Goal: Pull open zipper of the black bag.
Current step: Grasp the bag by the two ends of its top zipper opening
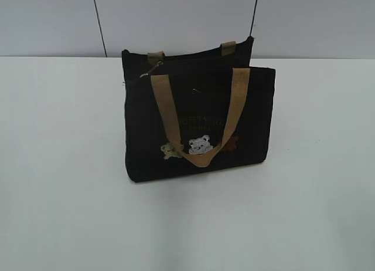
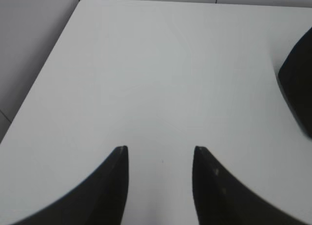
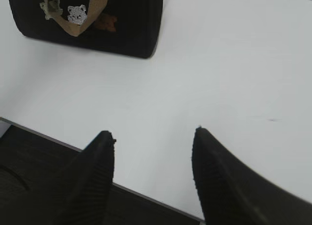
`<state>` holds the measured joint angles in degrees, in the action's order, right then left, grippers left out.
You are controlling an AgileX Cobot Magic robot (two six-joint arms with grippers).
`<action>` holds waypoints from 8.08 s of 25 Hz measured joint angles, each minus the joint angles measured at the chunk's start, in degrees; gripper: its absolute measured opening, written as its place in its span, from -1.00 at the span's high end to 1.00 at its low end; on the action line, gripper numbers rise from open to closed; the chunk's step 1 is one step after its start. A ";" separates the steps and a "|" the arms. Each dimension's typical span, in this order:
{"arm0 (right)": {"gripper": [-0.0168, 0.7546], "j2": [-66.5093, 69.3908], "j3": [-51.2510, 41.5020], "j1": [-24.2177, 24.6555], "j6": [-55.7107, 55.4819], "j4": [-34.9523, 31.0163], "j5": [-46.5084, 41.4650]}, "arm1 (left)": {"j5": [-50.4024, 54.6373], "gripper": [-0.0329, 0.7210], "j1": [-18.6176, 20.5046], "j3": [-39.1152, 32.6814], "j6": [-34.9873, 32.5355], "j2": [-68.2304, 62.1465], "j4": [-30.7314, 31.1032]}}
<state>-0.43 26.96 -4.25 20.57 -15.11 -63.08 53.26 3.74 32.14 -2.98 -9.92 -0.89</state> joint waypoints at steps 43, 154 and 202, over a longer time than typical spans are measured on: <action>-0.07 73.28 53.82 -0.07 27.09 -16.86 -1.45 | -0.68 0.04 -4.00 43.43 -77.49 -77.00 -56.17; 1.00 123.42 95.17 -27.97 29.91 -8.90 -3.23 | 4.74 0.79 -10.21 49.12 -106.89 -101.06 -68.14; 0.06 119.98 95.14 -10.48 21.23 -5.61 -7.26 | -2.05 -0.03 -10.40 49.23 -93.65 -98.77 -69.06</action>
<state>119.55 122.09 -14.72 41.80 -20.72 -70.34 51.21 -6.66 81.37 -96.63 -108.69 -69.95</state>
